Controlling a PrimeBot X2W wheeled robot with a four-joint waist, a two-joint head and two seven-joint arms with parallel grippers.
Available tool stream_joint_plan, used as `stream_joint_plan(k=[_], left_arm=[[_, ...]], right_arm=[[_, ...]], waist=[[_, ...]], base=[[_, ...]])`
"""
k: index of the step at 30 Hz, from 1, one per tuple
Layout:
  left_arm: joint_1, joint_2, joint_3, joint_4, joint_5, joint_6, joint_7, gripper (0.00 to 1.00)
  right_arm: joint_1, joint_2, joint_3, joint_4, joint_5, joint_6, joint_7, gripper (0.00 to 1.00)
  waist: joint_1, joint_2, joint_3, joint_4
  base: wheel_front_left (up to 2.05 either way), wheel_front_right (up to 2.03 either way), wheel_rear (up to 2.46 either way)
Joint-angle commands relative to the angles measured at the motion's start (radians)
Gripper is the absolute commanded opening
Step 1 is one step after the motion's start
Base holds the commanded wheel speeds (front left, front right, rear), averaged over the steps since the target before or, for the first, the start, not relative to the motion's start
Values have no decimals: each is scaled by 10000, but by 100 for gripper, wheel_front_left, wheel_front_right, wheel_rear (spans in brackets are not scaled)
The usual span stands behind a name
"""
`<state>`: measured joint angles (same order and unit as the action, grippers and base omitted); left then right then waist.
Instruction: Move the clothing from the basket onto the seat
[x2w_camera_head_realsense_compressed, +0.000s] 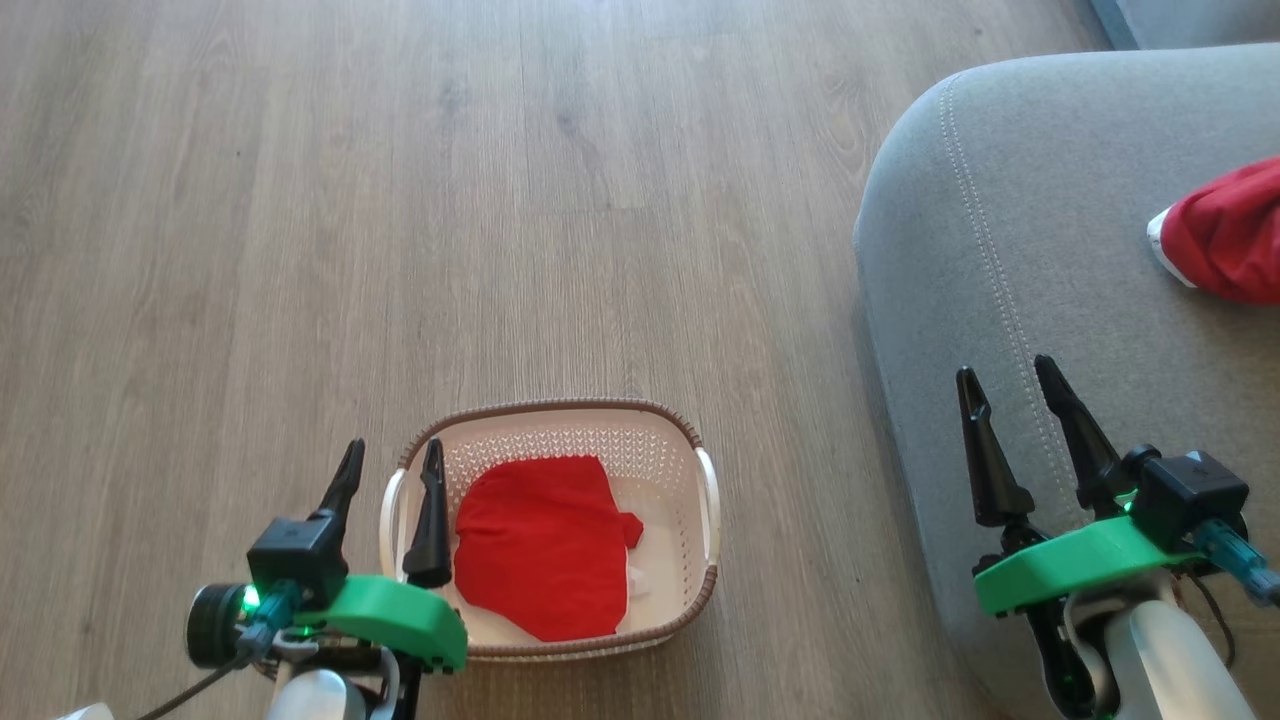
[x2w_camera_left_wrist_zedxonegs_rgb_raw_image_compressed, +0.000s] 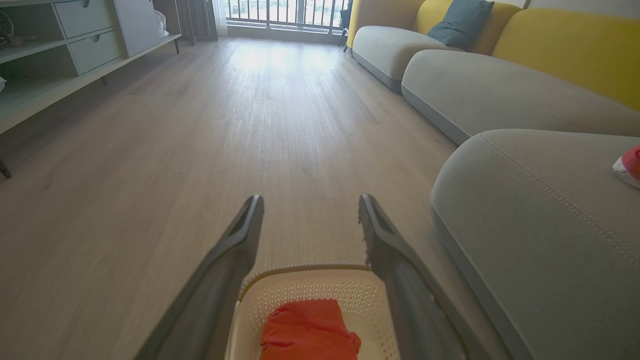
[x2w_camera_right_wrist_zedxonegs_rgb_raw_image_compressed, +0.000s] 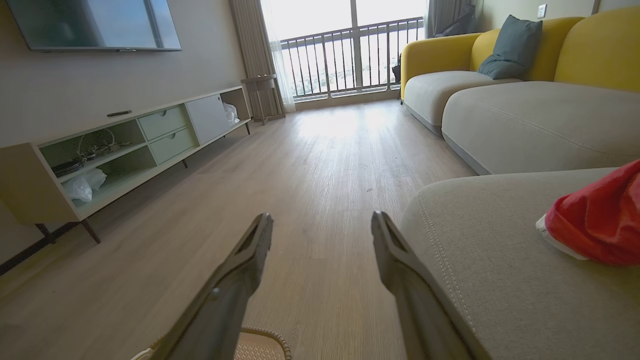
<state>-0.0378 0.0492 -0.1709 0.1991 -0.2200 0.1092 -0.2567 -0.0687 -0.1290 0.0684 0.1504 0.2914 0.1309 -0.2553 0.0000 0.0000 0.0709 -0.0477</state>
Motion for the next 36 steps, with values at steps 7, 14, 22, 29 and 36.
stream_joint_plan(k=[7, 14, 22, 29, 36], left_arm=[[-442, 11, 255, -238, 1, -14, -51, 100], [-438, 11, 222, -191, -22, -33, -51, 100], [-445, 11, 199, -140, -8, -68, -51, 100], [-370, 11, 205, -118, -9, -74, -51, 100], [-473, 11, 157, 235, -81, -122, -51, 100]], right_arm=[[-334, 14, 161, -249, -28, -2, -64, 100], [-349, 72, 100, -208, 138, -2, -64, 100], [-371, 85, 103, -193, 154, -2, -64, 100], [-387, 134, 104, -153, 227, -2, -64, 100], [-483, 160, 23, 56, 178, -2, -65, 100]], waist=[[0, 0, 52, 41], [0, 0, 42, 48], [0, 0, 24, 59], [0, 0, -12, 21], [0, 0, 440, -178]], base=[[0, 0, 0], [0, 0, 0], [0, 0, 0], [0, 0, 0], [0, 0, 0]])
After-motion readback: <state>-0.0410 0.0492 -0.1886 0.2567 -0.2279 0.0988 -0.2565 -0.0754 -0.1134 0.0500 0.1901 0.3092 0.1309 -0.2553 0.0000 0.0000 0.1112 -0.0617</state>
